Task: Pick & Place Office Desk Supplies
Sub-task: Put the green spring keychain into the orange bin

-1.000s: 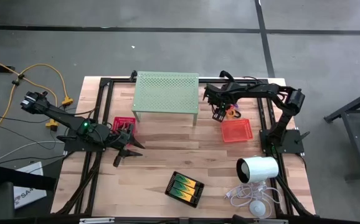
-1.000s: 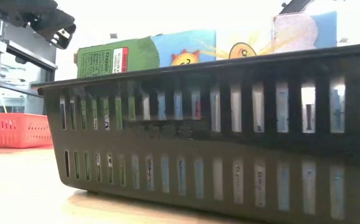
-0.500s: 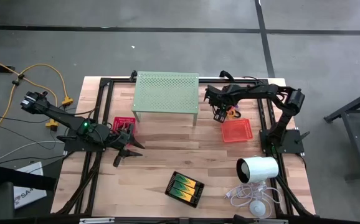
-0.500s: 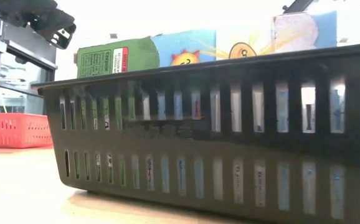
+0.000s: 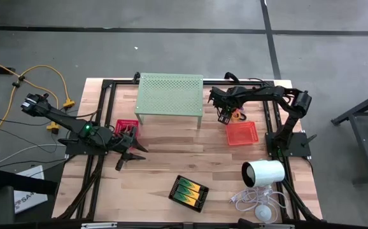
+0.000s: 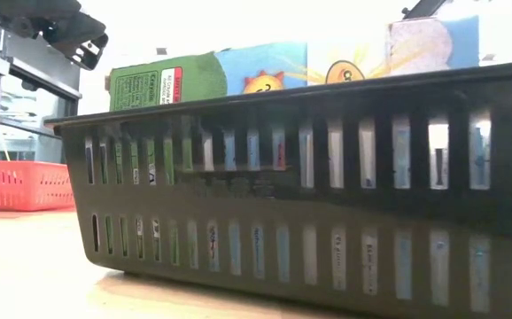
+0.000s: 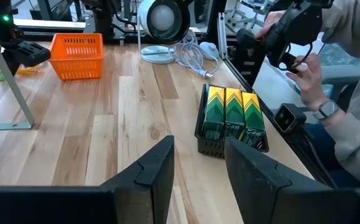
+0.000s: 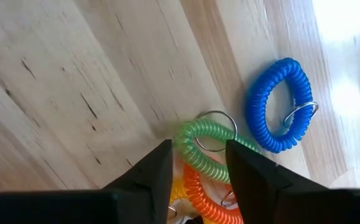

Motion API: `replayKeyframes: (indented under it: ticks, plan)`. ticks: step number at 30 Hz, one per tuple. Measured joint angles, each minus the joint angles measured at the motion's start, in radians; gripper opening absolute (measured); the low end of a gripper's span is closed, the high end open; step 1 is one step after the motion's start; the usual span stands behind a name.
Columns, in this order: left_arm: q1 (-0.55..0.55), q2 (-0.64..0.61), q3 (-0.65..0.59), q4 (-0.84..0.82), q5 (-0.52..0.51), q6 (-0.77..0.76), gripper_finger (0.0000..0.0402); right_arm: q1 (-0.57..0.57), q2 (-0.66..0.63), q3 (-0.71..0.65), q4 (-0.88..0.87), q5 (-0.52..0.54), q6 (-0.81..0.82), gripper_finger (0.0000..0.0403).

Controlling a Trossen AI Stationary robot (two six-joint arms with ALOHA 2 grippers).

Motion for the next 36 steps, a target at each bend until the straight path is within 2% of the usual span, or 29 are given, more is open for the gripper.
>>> replayKeyframes:
  ticks: [6,16,23,36]
  plan:
    - [0.0,0.0,0.0,0.0,0.0,0.0,0.0136,0.0,0.0,0.0,0.0,0.0,0.0,0.01]
    - [0.0,0.0,0.0,0.0,-0.001,0.0,0.0136,0.0,0.0,0.0,0.0,-0.013,-0.001,0.0066]
    - [0.0,0.0,0.0,0.0,-0.002,0.0,0.0136,0.0,0.0,0.001,-0.001,-0.028,-0.001,0.0012]
    - [0.0,0.0,0.0,0.0,-0.004,0.0,0.0136,0.0,-0.005,0.001,-0.001,-0.027,0.007,0.0005]
